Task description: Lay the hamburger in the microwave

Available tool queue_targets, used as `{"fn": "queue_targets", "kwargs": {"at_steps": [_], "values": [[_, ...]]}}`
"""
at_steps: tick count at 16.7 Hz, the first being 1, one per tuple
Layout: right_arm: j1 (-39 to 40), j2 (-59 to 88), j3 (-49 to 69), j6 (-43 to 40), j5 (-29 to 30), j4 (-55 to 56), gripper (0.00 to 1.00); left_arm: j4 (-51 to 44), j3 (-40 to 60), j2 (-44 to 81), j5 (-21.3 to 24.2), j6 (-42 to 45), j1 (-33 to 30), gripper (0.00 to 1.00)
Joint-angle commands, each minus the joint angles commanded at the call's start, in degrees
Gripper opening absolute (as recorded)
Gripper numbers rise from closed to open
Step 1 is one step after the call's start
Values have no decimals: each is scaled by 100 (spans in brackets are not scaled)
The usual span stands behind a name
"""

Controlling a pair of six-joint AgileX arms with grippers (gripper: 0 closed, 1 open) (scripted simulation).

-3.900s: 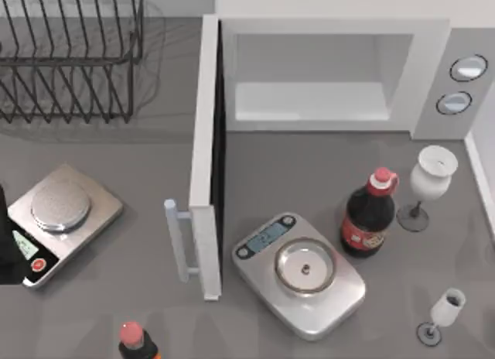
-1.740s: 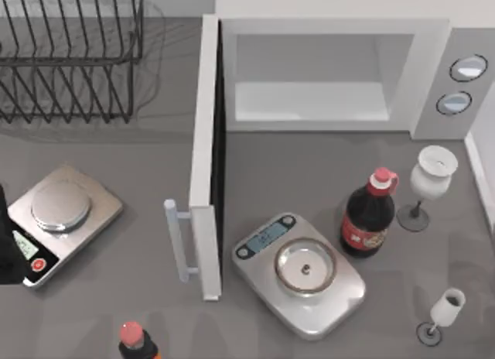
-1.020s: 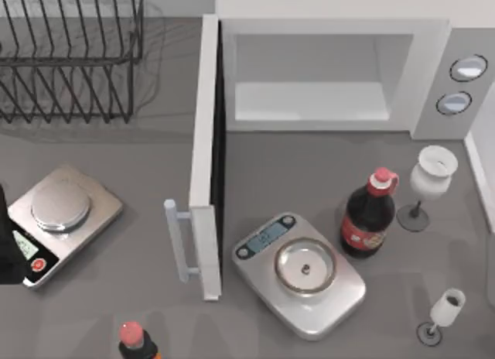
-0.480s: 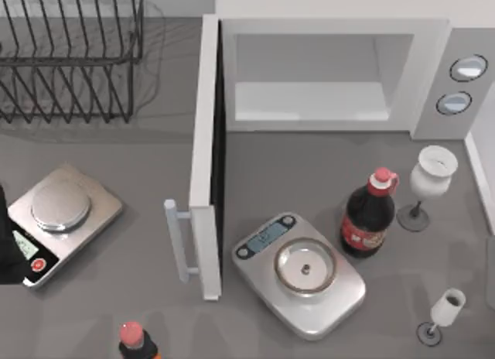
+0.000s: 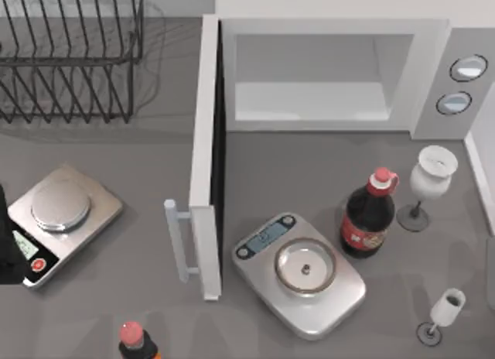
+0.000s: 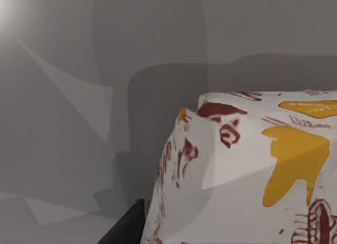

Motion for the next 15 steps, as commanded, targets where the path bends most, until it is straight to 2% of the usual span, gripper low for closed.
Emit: {"fn": "queue_targets", "kwargs": {"at_steps": [2,3,6,11,15], "values": [[0,0,0,0,0,0,0,0,0,0,0,0,0,100],[-68,-418,253,67,163,-706,0,0,0,0,0,0,0,100],[-175,-500,404,52,327,-908,0,0,0,0,0,0,0,100],[-447,-967,1241,56,713,-2058,0,0,0,0,0,0,0,100],[-199,-1350,1800,19,349,-3091,0,0,0,0,0,0,0,100]]}}
